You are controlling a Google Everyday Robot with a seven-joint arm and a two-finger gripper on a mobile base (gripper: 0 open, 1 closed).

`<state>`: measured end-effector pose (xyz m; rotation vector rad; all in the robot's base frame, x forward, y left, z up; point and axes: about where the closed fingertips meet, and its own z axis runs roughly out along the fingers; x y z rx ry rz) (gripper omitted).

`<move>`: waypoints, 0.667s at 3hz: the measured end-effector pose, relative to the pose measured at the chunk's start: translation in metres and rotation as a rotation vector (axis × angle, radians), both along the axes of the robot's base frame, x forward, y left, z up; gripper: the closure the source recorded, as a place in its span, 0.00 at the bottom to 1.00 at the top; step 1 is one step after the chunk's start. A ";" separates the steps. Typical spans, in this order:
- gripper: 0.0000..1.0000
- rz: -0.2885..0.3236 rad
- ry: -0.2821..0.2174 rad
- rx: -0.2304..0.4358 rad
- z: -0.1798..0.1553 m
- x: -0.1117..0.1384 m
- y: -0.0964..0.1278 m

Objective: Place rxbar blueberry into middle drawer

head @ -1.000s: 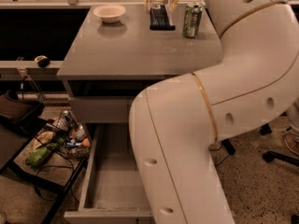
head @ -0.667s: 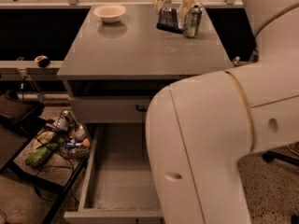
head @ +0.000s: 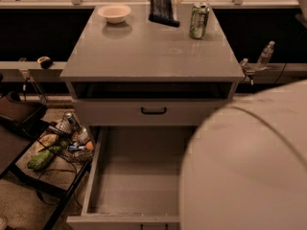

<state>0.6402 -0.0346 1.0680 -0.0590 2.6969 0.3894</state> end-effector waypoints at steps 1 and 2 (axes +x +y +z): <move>1.00 -0.068 -0.049 0.001 0.010 -0.062 0.030; 1.00 -0.068 -0.049 0.001 0.010 -0.062 0.030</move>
Offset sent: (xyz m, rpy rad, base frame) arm -0.0349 0.0325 0.0066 0.0109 -0.0270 -0.0203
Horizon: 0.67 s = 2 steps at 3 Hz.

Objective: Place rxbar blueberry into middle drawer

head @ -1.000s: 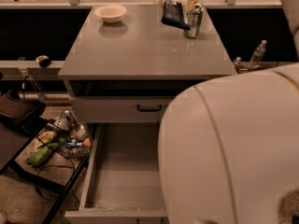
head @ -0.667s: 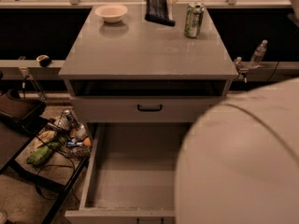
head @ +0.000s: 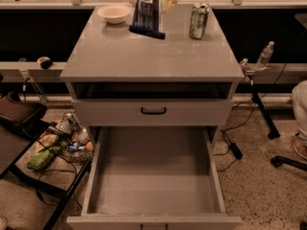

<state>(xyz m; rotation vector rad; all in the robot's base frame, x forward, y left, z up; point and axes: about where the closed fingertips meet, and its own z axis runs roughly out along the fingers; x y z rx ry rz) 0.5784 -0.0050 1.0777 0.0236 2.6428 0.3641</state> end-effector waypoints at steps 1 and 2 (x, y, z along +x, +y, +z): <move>1.00 -0.008 0.025 0.004 -0.020 0.000 0.001; 1.00 -0.036 0.085 0.070 -0.059 -0.012 -0.003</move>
Offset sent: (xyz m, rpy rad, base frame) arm -0.0370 -0.0147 -0.1992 0.0990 0.3150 -0.0871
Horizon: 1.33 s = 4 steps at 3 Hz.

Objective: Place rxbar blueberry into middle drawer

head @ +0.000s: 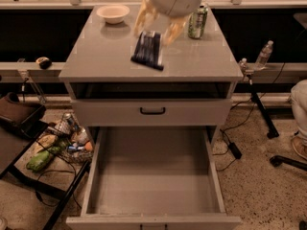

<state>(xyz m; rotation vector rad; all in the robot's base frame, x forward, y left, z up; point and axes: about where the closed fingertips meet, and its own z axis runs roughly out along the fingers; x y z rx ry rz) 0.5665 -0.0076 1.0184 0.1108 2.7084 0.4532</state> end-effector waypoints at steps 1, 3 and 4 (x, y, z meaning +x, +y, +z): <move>1.00 -0.051 0.087 0.121 -0.062 -0.015 -0.007; 1.00 -0.165 0.276 0.230 -0.214 -0.052 -0.012; 1.00 -0.183 0.337 0.194 -0.253 -0.074 -0.023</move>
Offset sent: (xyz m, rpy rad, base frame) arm -0.0831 -0.0242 -0.3212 0.2259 0.4569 -0.1733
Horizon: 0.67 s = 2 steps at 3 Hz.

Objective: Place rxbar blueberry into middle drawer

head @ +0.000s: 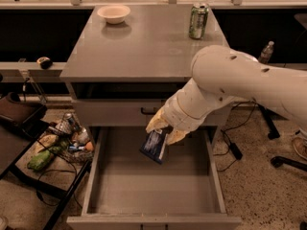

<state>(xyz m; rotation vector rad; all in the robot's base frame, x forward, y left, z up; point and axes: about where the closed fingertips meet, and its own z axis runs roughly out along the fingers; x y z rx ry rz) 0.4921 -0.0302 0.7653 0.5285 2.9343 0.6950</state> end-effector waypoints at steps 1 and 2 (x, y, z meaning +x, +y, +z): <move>1.00 0.000 0.000 0.000 0.000 0.000 0.000; 1.00 -0.009 0.007 -0.051 -0.041 0.024 -0.004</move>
Offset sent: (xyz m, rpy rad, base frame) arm 0.0684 -0.0129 -0.1167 -0.1454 0.0233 -0.0303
